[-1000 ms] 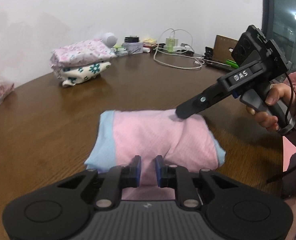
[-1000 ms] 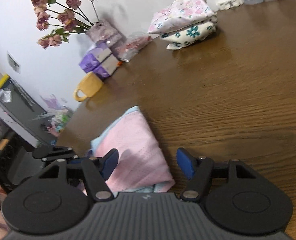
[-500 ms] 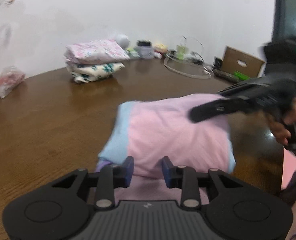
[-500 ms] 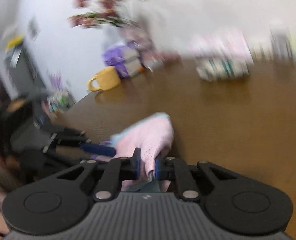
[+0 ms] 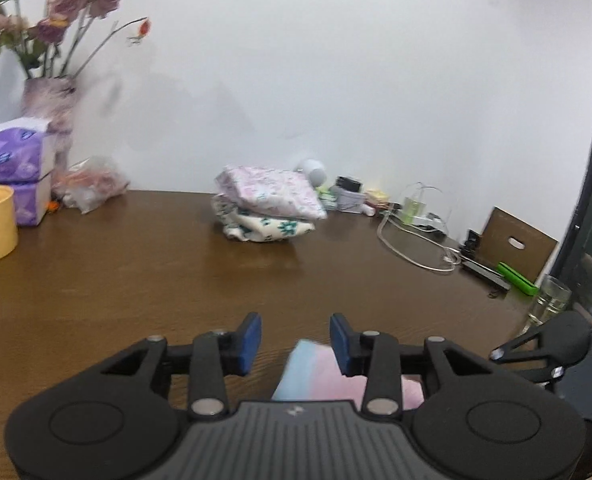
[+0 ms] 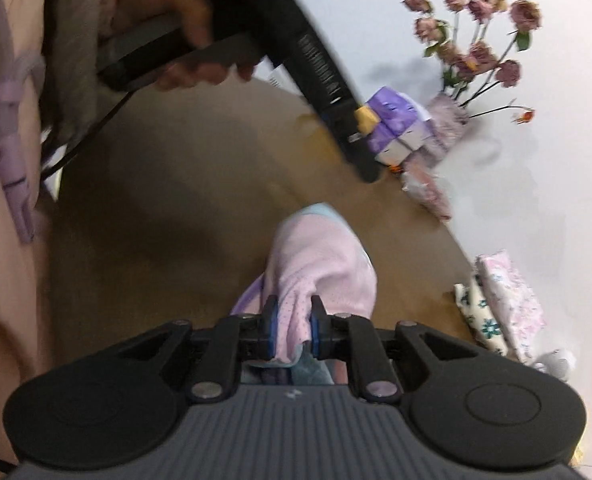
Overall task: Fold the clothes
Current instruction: 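Grasp the folded garment bundle with the right gripper while the left gripper steadies it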
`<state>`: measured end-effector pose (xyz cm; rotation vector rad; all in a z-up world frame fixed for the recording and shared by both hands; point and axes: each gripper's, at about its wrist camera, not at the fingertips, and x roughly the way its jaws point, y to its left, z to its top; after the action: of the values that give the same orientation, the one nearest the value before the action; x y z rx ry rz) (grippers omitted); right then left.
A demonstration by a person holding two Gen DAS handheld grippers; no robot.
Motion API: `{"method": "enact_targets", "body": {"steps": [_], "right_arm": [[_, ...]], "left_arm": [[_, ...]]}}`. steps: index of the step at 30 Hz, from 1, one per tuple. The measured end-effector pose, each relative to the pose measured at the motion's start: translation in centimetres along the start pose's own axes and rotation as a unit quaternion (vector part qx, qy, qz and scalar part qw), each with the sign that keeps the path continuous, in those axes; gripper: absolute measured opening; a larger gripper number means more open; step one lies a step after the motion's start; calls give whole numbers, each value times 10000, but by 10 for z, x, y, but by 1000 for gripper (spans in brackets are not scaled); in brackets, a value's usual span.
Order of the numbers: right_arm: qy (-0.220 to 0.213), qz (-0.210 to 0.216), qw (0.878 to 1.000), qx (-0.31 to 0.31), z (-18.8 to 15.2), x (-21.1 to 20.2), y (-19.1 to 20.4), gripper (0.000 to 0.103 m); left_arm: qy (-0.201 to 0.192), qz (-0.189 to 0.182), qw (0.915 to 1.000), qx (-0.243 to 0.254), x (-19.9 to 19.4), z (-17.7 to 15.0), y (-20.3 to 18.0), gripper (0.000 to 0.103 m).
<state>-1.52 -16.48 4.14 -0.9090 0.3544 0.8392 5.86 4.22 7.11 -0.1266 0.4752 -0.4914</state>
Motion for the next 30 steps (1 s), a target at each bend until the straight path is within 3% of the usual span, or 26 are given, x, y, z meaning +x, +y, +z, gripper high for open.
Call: {"method": "enact_targets", "body": {"steps": [7, 9, 11, 13, 18, 21, 30], "right_arm": [[147, 149, 9994, 281, -7, 5, 5, 30], [13, 298, 9971, 698, -11, -2, -3, 51], [-191, 548, 9899, 1291, -17, -13, -16, 55], [-446, 754, 9751, 2037, -27, -25, -33, 55], [-928, 802, 9167, 3803, -62, -36, -70, 54], [-934, 819, 9036, 4099, -68, -28, -70, 48], [-133, 517, 9422, 3307, -46, -4, -36, 44]], "left_arm": [[727, -394, 9956, 440, 40, -18, -29, 37], [862, -369, 9943, 504, 48, -26, -31, 37], [950, -340, 9934, 540, 52, -32, -32, 37], [1023, -319, 9927, 559, 54, -36, -31, 37], [1104, -296, 9918, 563, 49, -44, -25, 38], [1056, -304, 9924, 545, 45, -44, -23, 38], [1117, -251, 9919, 547, 46, -45, -22, 41]]}}
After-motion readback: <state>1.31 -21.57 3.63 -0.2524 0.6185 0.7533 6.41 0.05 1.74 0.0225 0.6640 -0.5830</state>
